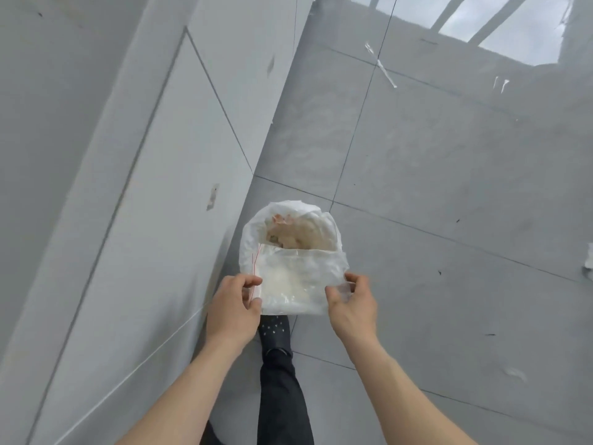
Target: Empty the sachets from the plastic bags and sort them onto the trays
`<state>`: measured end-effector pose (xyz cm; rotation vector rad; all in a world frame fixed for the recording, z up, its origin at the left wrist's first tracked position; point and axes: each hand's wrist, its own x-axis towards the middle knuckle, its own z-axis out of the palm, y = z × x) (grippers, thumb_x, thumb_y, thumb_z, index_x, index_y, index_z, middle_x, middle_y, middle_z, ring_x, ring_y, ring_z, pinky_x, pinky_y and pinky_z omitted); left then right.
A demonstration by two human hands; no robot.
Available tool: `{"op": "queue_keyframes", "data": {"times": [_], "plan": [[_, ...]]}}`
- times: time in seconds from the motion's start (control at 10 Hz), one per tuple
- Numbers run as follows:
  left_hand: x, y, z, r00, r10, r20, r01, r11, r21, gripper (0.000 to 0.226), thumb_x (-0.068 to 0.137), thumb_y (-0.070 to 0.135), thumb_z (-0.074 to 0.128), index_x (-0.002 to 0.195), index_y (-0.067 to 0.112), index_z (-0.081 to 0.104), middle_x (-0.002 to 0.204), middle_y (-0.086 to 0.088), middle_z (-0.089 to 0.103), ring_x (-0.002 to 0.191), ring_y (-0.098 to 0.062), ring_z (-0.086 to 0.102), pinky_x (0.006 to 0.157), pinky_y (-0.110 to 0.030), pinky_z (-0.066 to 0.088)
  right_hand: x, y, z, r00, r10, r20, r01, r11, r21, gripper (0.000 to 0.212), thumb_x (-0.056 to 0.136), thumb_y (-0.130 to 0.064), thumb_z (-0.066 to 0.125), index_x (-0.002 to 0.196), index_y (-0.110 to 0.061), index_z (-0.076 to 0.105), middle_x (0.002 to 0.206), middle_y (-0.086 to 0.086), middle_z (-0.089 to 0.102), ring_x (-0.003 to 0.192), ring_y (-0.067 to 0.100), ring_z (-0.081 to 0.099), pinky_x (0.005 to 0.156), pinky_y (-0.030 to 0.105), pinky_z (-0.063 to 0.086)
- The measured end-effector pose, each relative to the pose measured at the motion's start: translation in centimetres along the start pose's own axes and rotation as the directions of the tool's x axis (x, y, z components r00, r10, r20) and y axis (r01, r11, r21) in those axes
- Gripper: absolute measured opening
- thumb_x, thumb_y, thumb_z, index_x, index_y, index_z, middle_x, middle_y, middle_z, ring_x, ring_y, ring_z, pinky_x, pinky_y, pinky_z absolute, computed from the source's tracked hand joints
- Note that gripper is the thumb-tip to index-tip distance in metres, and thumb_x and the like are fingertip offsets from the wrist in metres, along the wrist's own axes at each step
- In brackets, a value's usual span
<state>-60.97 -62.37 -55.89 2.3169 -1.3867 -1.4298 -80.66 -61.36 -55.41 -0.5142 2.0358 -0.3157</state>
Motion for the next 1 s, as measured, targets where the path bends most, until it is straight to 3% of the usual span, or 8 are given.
{"op": "queue_keyframes", "data": {"times": [0.2,0.4,0.5,0.6,0.7,0.9,1.0], "plan": [[4.7,-2.7,4.0,0.997,-0.030,0.066,0.028,0.999,0.025,0.040,0.087,0.008,0.067,0.122,0.028,0.060,0.124,0.009,0.052,0.102,-0.010,0.060,0.095,-0.032,0.052,4.8,1.8,3.8,1.000,-0.022,0.007,0.023,0.998,-0.061,0.059,0.093,-0.029,0.065,0.145,-0.019,0.041,0.143,-0.002,0.050,0.130,0.017,0.049,0.101,0.028,0.039],[7.9,-4.4,6.9,0.989,-0.069,0.131,0.063,0.997,0.050,0.052,0.087,0.017,0.070,0.135,0.024,0.051,0.140,0.005,0.045,0.124,-0.017,0.055,0.105,-0.039,0.047,8.0,3.5,6.0,0.998,-0.048,0.049,0.055,0.988,-0.148,0.069,0.094,-0.033,0.062,0.154,-0.018,0.032,0.156,-0.001,0.037,0.144,0.020,0.038,0.114,0.035,0.033],[8.6,-5.0,7.9,0.980,-0.099,0.173,0.085,0.993,0.084,0.060,0.088,0.024,0.070,0.142,0.023,0.043,0.148,0.005,0.037,0.129,-0.018,0.051,0.103,-0.034,0.043,8.5,4.1,6.9,0.993,-0.086,0.086,0.104,0.964,-0.244,0.069,0.096,-0.035,0.059,0.156,-0.020,0.029,0.157,-0.001,0.034,0.145,0.021,0.036,0.117,0.040,0.034],[8.8,-6.0,8.5,0.960,-0.128,0.247,0.100,0.987,0.125,0.066,0.088,0.034,0.068,0.147,0.027,0.038,0.155,0.007,0.026,0.137,-0.019,0.043,0.110,-0.039,0.042,8.7,4.5,7.5,0.986,-0.113,0.125,0.150,0.925,-0.349,0.071,0.096,-0.038,0.057,0.157,-0.020,0.026,0.156,0.001,0.032,0.145,0.022,0.033,0.115,0.042,0.035],[8.4,-6.2,8.4,0.961,-0.123,0.246,0.089,0.986,0.143,0.062,0.089,0.037,0.066,0.145,0.035,0.039,0.160,0.006,0.017,0.147,-0.018,0.029,0.116,-0.044,0.036,8.4,4.6,7.5,0.982,-0.126,0.138,0.174,0.890,-0.422,0.074,0.096,-0.039,0.057,0.158,-0.019,0.022,0.159,0.002,0.026,0.147,0.022,0.024,0.114,0.040,0.034],[6.7,-4.3,5.9,0.984,-0.055,0.172,0.018,0.977,0.211,0.065,0.088,0.047,0.063,0.146,0.039,0.036,0.164,0.003,0.016,0.148,-0.022,0.027,0.117,-0.047,0.034,6.1,3.1,5.9,0.976,-0.172,0.132,0.215,0.852,-0.476,0.078,0.095,-0.045,0.057,0.159,-0.024,0.017,0.168,0.007,0.014,0.154,0.025,0.014,0.120,0.045,0.029],[5.7,-2.6,4.4,0.992,0.047,0.119,-0.080,0.954,0.287,0.069,0.087,0.055,0.057,0.149,0.040,0.029,0.164,0.005,0.015,0.148,-0.023,0.025,0.118,-0.046,0.031,4.6,2.0,4.5,0.957,-0.248,0.148,0.288,0.780,-0.555,0.083,0.095,-0.058,0.052,0.160,-0.026,0.011,0.170,0.008,0.004,0.157,0.024,0.002,0.125,0.046,0.019]]}}
